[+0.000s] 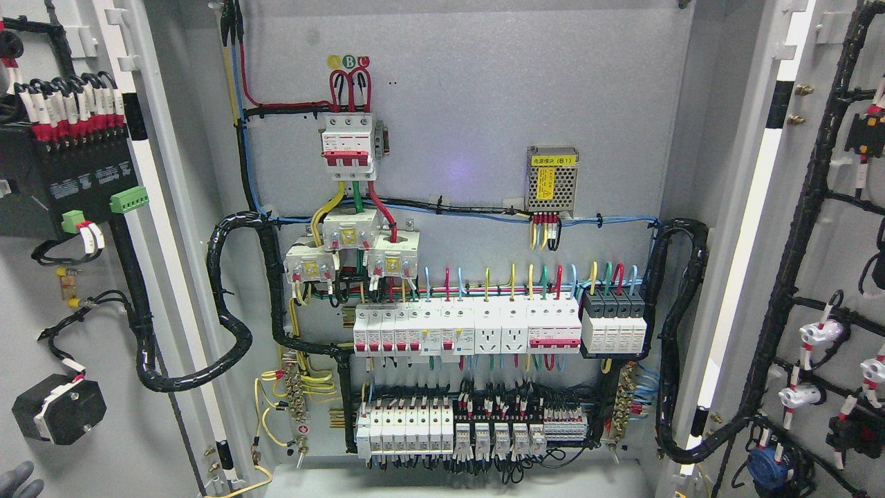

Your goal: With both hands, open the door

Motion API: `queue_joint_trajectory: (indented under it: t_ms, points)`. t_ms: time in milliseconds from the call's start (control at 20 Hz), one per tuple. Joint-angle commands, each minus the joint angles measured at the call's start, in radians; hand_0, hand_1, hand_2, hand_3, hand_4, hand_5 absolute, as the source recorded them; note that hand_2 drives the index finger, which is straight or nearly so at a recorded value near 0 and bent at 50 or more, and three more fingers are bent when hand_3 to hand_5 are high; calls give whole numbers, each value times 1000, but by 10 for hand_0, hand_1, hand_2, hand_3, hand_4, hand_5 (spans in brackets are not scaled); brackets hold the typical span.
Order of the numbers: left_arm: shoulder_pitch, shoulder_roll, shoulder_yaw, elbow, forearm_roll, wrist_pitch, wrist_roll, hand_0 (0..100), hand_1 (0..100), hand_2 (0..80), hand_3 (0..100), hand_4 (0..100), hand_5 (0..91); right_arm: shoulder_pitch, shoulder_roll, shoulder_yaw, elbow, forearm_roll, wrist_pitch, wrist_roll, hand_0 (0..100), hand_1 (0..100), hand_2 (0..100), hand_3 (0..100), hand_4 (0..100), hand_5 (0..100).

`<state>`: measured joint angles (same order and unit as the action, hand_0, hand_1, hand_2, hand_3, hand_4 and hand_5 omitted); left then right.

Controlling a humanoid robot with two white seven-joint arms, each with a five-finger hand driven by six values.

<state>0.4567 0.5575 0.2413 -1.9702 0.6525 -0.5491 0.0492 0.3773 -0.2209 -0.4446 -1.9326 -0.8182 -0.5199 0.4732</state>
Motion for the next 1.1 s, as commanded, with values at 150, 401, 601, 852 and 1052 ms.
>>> queue_joint_trajectory:
  t_ms: [150, 401, 601, 852, 1052]
  points:
    - [-35, 33, 27, 106, 56, 24, 0, 0, 0, 0, 0, 0, 0, 0, 8, -35, 17, 1, 1, -1, 192, 0, 0, 0, 0, 0]
    - [-62, 35, 29, 132, 85, 72, -2, 0, 0, 0, 0, 0, 0, -2, 6, -43, 43, 1, 1, -1, 192, 0, 0, 0, 0, 0]
    - [-84, 47, 32, 155, 95, 80, -2, 0, 0, 0, 0, 0, 0, -3, 3, -43, 46, 1, 1, -1, 191, 0, 0, 0, 0, 0]
    - [-112, 59, 49, 177, 116, 83, -2, 0, 0, 0, 0, 0, 0, -3, -6, -31, 35, 1, 0, 1, 191, 0, 0, 0, 0, 0]
    - [-142, 78, 47, 214, 139, 84, 0, 0, 0, 0, 0, 0, 0, 2, -11, -6, 23, 1, 0, 1, 192, 0, 0, 0, 0, 0]
